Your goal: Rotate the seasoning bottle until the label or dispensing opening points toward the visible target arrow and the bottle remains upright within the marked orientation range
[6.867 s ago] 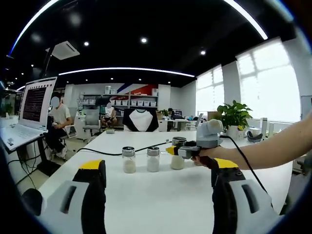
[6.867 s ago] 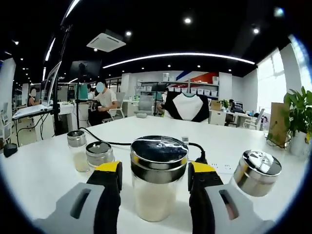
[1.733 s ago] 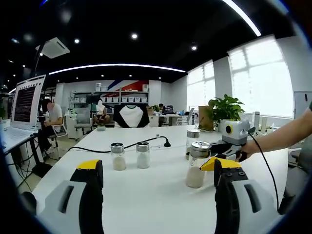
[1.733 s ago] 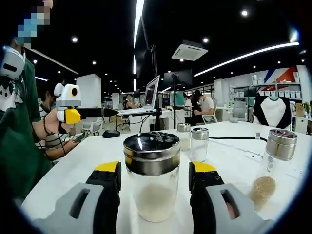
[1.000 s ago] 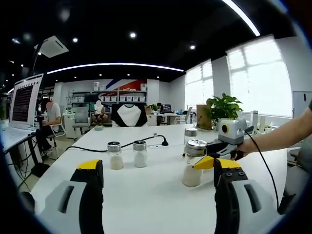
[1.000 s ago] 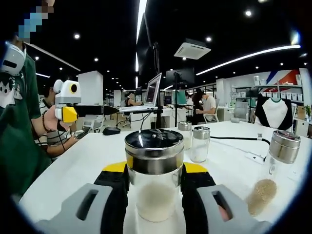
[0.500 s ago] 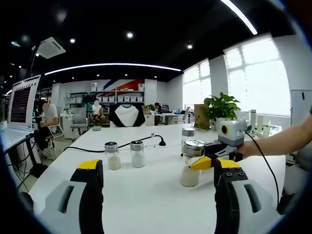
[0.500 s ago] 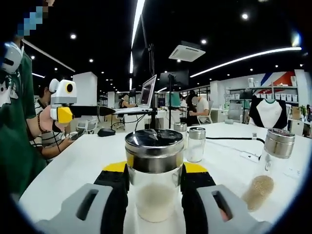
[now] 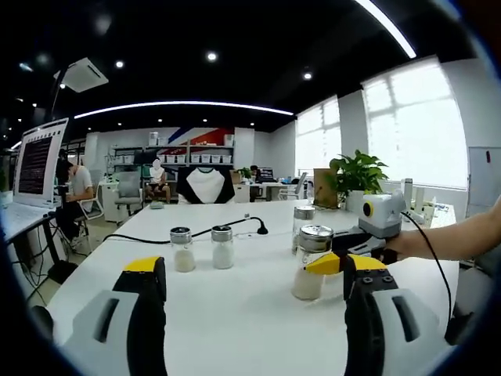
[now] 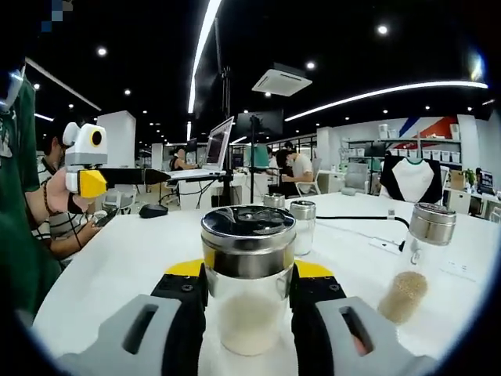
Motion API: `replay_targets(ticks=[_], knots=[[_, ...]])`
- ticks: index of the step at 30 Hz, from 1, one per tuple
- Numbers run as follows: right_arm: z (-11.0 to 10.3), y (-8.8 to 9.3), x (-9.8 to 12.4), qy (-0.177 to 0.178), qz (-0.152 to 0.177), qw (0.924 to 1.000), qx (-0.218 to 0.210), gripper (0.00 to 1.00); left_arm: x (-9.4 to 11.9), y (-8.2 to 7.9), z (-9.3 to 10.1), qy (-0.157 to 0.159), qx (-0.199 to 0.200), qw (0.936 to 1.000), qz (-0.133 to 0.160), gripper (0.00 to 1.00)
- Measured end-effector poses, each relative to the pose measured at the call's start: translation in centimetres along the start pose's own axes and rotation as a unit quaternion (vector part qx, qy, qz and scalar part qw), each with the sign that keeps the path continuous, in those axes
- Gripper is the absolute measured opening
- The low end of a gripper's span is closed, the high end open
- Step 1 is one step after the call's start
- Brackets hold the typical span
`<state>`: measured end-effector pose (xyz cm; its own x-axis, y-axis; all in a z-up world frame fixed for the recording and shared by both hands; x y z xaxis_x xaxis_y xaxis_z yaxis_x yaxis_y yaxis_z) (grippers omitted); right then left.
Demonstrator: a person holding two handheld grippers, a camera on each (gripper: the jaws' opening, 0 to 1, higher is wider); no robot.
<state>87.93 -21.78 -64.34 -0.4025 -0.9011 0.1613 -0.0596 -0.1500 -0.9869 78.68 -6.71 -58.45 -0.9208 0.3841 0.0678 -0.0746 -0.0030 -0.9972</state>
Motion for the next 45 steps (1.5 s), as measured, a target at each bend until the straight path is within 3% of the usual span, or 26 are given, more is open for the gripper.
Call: replay_targets(ticks=[19,32,45], knots=[[0.19,0.17,0.32,0.114,-0.017,0.9932,-0.016,0.39,-0.09,-0.03,0.17,0.004,0.008,1.0,0.001,0.99],[0.26,0.24,0.39,0.195,-0.025,0.98,-0.03,0.39,-0.03,0.09,0.06,0.003,0.013,0.9999,0.001,0.99],[0.28,0.42,0.51,0.246,-0.03,0.9677,-0.047,0.39,0.1,0.3,0.54,0.006,0.015,0.9999,0.0,0.97]])
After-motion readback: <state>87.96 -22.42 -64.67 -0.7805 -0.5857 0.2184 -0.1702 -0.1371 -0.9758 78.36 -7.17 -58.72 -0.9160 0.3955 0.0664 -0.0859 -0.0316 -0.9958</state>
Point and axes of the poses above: the point that each gripper's makers call its tool centre point, and the gripper's own axes: x roughly backward along the fingers, z roughly to its right, y roughly out of its underside, the point moved 4 cm from there along x, roughly backward along the fingers, and after that the axes turned 1 degree about -z, right-handed, at the moved point
